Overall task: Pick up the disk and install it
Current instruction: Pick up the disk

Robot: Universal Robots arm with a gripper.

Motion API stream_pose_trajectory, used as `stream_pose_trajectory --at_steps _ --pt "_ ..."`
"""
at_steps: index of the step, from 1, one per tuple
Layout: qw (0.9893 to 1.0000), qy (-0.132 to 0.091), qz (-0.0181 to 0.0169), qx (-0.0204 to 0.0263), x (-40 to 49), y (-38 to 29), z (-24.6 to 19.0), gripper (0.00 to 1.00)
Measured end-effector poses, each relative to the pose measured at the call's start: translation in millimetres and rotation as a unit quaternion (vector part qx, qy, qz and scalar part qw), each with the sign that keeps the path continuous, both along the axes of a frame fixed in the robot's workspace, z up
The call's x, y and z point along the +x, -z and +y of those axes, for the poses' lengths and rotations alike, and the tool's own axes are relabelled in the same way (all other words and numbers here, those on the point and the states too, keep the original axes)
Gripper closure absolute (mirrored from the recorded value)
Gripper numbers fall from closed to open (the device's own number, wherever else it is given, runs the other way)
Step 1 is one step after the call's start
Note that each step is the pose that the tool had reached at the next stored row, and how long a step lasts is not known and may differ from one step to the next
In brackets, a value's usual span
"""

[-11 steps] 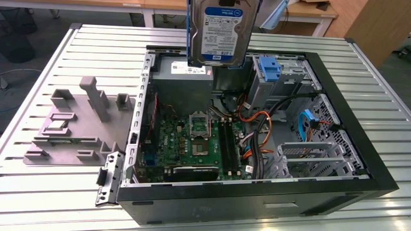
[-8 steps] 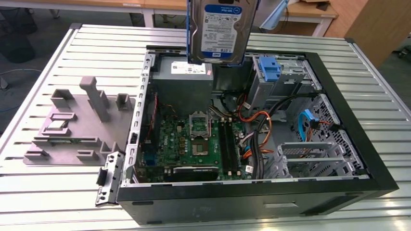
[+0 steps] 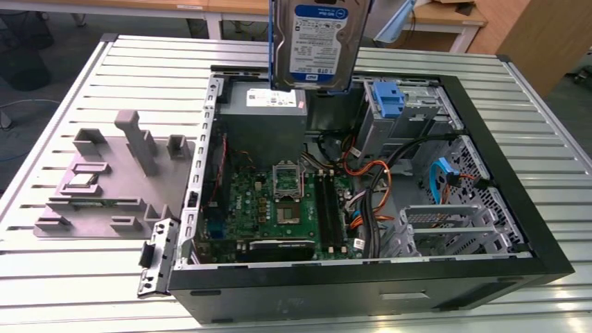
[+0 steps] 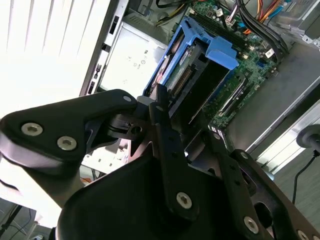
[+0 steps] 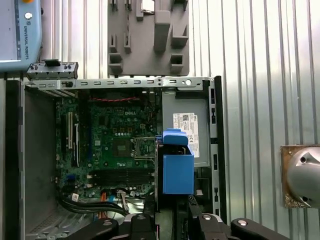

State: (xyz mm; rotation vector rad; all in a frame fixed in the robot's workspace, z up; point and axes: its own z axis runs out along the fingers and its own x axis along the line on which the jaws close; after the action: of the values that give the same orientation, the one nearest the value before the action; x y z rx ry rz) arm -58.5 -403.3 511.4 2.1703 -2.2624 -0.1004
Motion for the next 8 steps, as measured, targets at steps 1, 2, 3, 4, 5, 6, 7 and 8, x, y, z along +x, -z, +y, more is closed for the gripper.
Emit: stream_pose_trajectory --at_steps 1,2,3,4,5,6,7,8 --pt "1.0 0.0 0.0 0.0 0.0 0.0 0.4 0.65" --pt "1.0 0.0 0.0 0.0 0.0 0.0 0.8 0.65" --pt "1.0 0.0 0.0 0.0 0.0 0.0 1.0 0.65" --pt "1.0 0.0 0.0 0.0 0.0 0.0 0.8 0.65" --pt "1.0 0.0 0.0 -0.0002 0.0 0.0 0.2 0.65" --pt "1.0 0.0 0.0 -0.0007 0.0 0.0 -0.6 0.65" --pt "1.0 0.0 0.0 -0.0011 -0.1 0.0 -1.0 0.65" --pt "1.0 0.0 0.0 -0.0011 0.0 0.0 -1.0 0.65"
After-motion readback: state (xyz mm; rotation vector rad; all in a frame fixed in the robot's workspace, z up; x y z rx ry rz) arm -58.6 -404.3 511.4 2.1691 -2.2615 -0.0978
